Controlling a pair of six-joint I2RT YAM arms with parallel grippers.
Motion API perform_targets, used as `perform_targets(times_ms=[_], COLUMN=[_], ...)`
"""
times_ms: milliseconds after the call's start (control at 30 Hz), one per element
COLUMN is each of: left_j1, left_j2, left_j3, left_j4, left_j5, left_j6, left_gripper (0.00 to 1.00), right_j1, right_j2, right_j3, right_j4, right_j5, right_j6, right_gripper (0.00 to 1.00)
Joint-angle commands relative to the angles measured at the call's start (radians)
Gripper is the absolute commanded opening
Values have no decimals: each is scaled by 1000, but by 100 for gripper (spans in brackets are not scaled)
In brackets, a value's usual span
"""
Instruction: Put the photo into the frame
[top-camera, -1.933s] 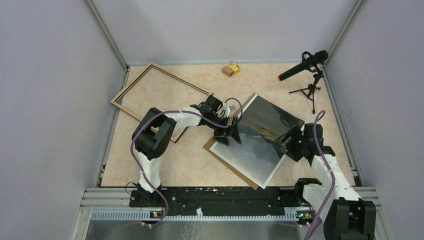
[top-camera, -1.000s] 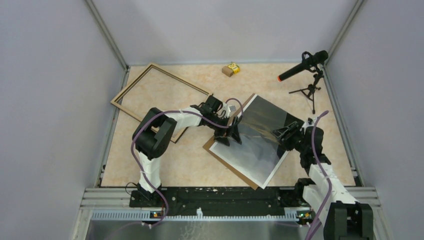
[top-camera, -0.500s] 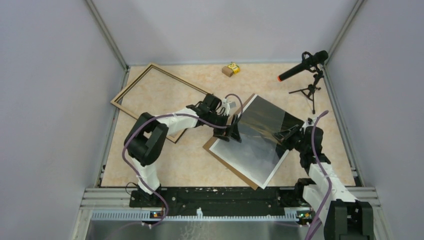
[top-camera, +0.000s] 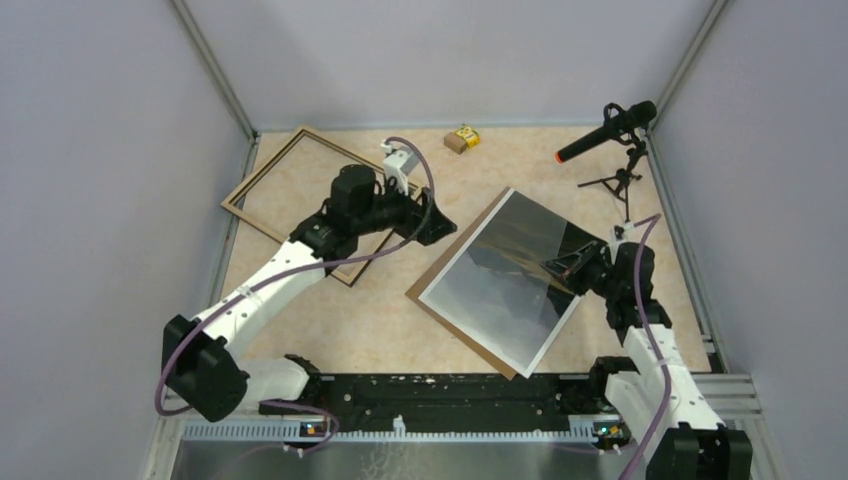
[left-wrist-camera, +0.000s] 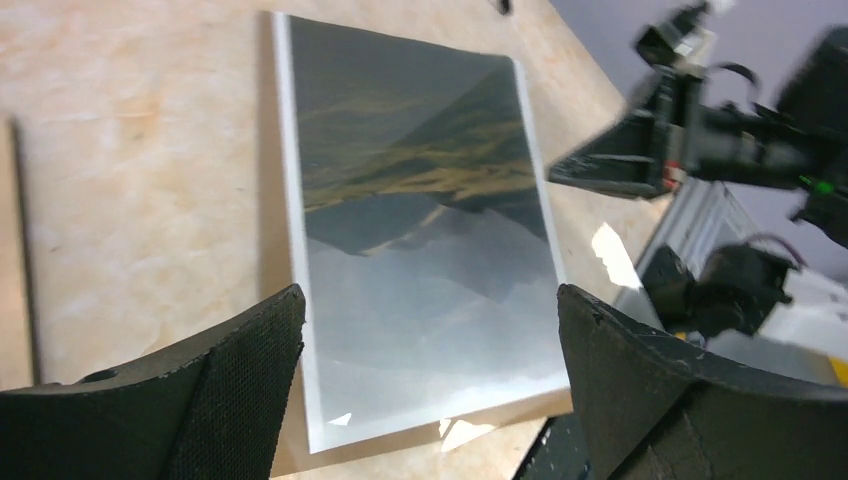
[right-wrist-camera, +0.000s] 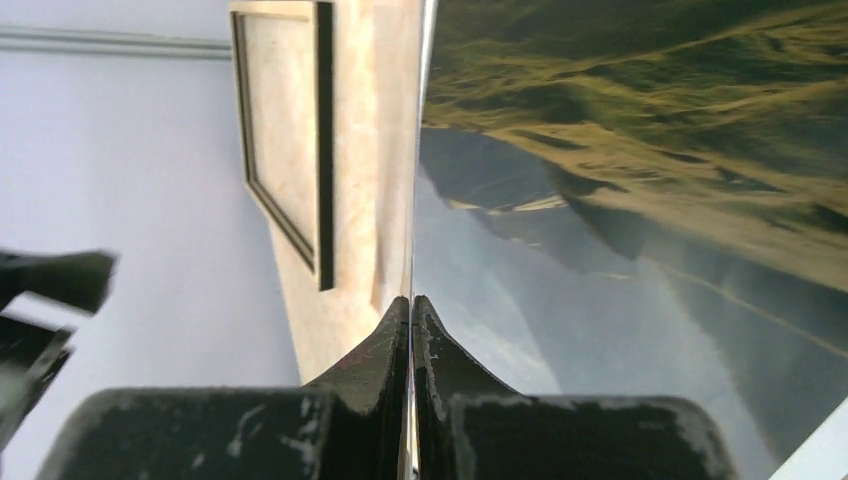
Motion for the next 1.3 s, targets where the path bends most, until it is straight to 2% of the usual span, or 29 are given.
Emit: perform_targets(times_ms=[0,133,267,400,567,733,867,1033,1167,1267], left_j1=[110,230,298,316,339,339,338,344,350,358], left_j2=[-8,38,114,145,166,174,255,483,650,741], left_j3=[-64,-111,-129,-132,-115,-65,26,247,392,430], left_j4=[72,136,183,190,187,113,1,-138,-136,-101], left_j5=[-66,65,170,164,173,135,44,27,30,53], left_j6=[-85,-203,-283,-291,-279,-200,-173,-203,-219,-241], left_gripper=[98,98,98,98,98,98,98,98,98,98], right_j1=[11,10,10,10,22,90,92,92,88,46], right_j2=[-82,-98,-45,11,71,160,193,210,234,222], right_j3=[149,234,319,424,551,643,675,643,602,526], right_j4=[-188,-262,-340,-385,-393,-364,-372,-354,-424,-388], right_j5=[-67,-125,-176,-223,-266,-282,-263,-268,-239,-262], right_j6=[-49,-121,-235,-312,-295,-251,-243,-222,-254,-241], right_gripper=[0,0,0,0,0,0,0,0,0,0])
